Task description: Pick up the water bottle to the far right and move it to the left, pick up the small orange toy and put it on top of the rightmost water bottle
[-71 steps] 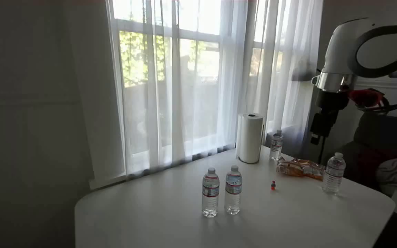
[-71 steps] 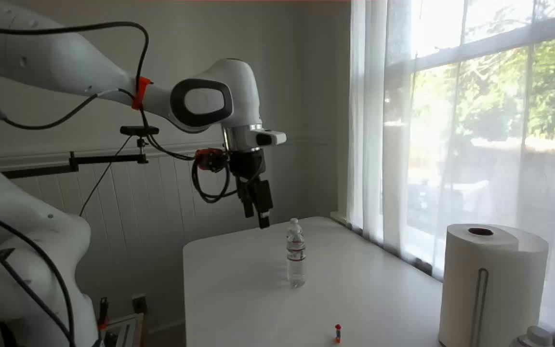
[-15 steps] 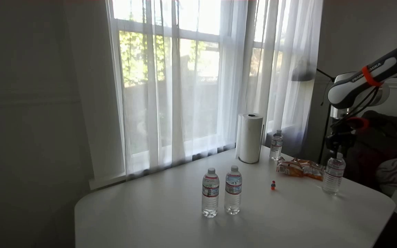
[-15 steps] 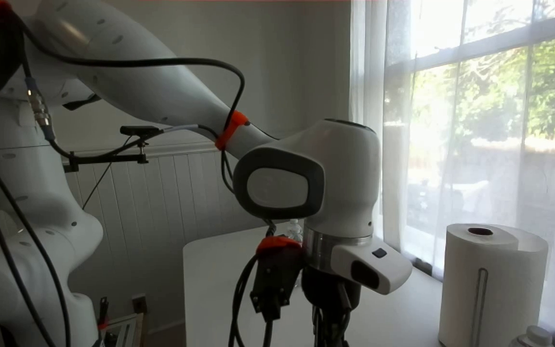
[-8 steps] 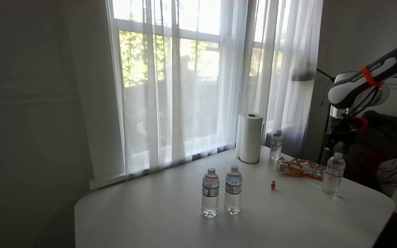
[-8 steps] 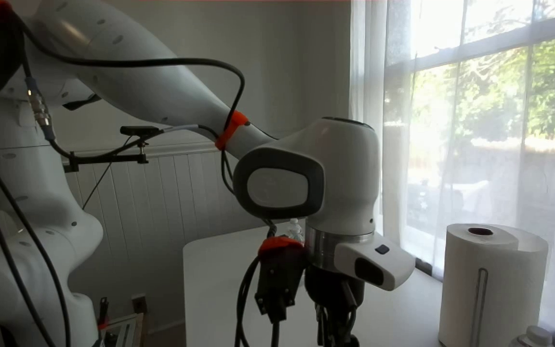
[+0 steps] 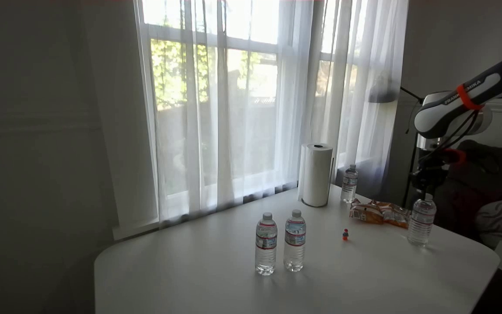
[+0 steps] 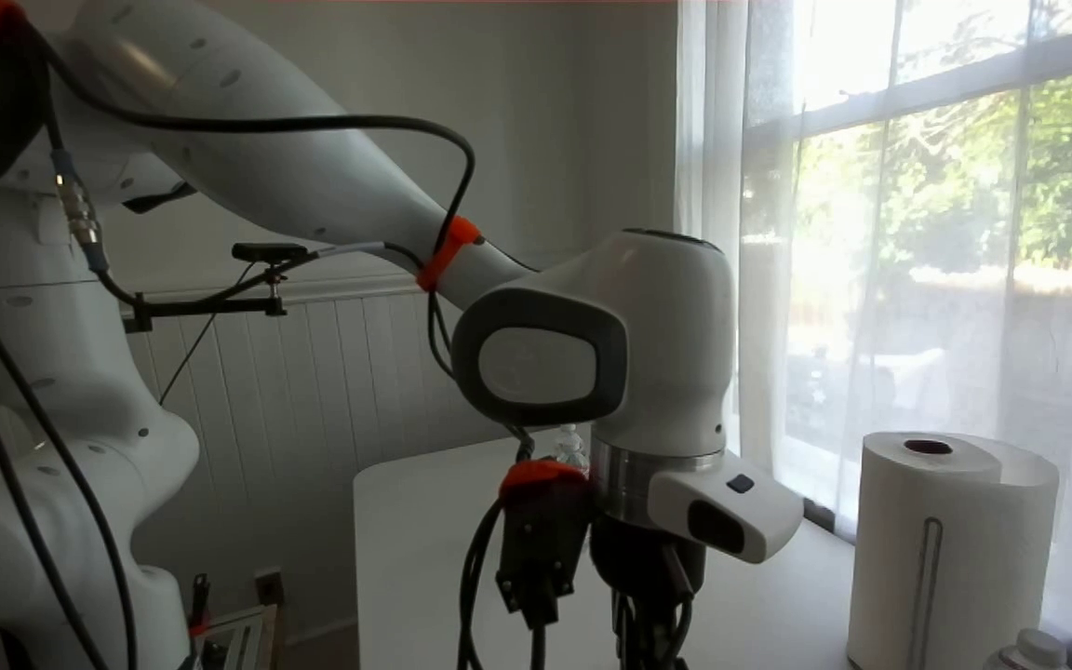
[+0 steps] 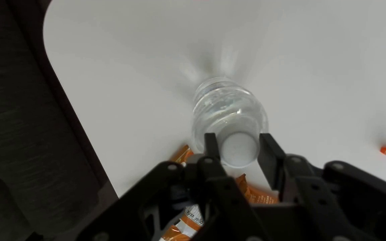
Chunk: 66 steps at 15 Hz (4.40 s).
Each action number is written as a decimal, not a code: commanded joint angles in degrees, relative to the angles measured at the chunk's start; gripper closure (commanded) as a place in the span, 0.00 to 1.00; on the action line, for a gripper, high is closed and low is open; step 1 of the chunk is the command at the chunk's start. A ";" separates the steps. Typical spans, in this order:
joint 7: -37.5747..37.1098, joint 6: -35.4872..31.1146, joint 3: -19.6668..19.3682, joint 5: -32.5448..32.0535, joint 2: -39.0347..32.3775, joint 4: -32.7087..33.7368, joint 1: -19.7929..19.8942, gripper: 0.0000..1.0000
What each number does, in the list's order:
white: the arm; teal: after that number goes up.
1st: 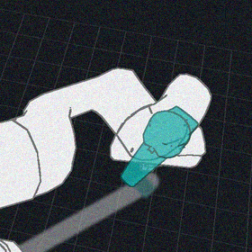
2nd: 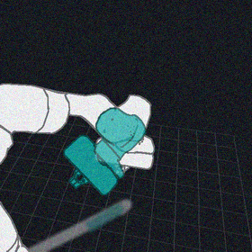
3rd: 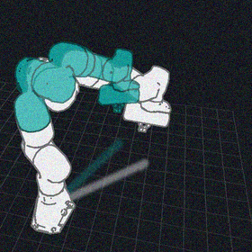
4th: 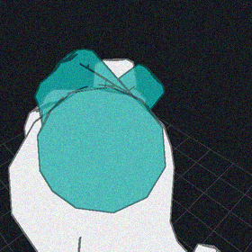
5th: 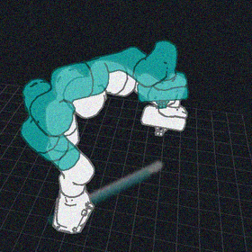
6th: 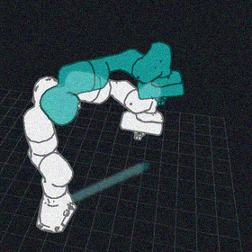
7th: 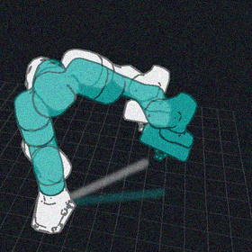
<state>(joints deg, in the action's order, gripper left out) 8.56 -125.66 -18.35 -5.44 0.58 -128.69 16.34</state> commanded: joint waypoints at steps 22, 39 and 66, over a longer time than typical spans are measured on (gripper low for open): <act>5.96 8.79 12.63 0.45 7.71 -0.76 -12.05 0.92; 8.11 -4.47 15.76 1.93 4.56 -2.48 -14.85 0.30; -18.12 0.41 12.87 8.33 -21.08 16.12 -9.45 0.00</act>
<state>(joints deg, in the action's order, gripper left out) -11.30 -129.04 -5.69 -0.42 -16.95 -117.26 6.41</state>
